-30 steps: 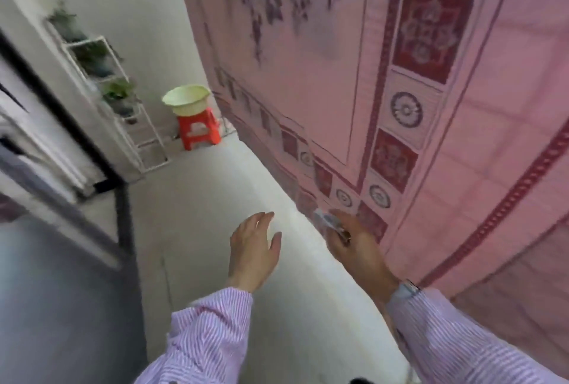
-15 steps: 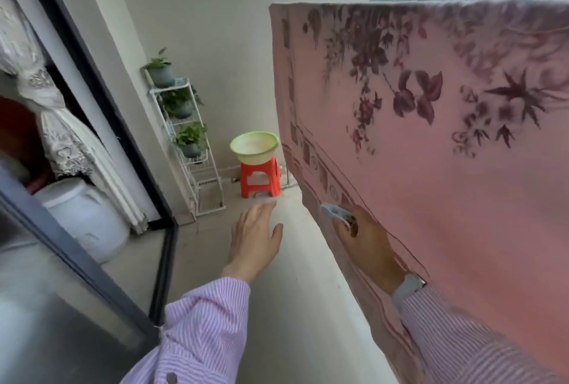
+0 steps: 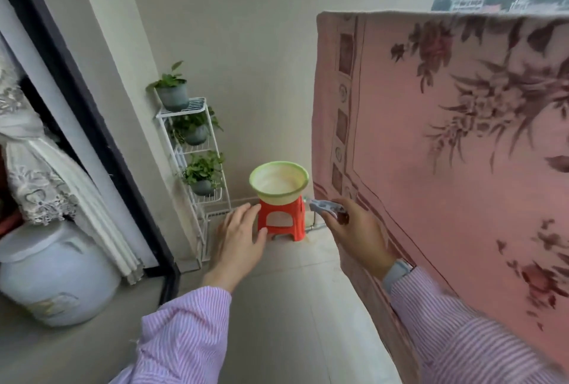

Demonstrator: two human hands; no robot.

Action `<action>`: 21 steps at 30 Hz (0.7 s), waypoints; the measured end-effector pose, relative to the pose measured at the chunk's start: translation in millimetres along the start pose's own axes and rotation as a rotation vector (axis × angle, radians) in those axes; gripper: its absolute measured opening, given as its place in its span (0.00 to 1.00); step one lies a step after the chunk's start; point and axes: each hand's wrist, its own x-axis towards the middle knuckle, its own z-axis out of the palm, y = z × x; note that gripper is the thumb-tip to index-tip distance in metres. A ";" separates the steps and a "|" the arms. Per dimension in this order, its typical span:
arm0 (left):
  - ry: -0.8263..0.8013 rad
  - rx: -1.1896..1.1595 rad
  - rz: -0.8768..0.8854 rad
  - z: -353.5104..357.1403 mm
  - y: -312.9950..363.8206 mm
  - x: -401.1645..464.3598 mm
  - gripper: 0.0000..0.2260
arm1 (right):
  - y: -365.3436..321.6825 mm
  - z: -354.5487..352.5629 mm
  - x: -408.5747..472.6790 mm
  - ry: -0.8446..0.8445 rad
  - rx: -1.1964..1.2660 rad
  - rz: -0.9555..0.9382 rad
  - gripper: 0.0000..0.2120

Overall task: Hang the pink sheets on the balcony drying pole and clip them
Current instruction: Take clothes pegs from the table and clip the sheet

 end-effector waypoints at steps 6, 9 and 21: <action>-0.078 -0.092 0.028 33.9 -71.5 164.4 0.20 | 4.1 60.1 148.9 0.049 -0.101 0.059 0.14; -0.116 -0.171 0.040 62.7 -88.7 244.8 0.19 | 22.5 77.9 213.4 0.105 -0.139 0.101 0.12; -0.278 -0.173 0.146 209.4 -152.1 555.1 0.17 | 153.0 166.6 513.7 0.246 -0.275 0.236 0.14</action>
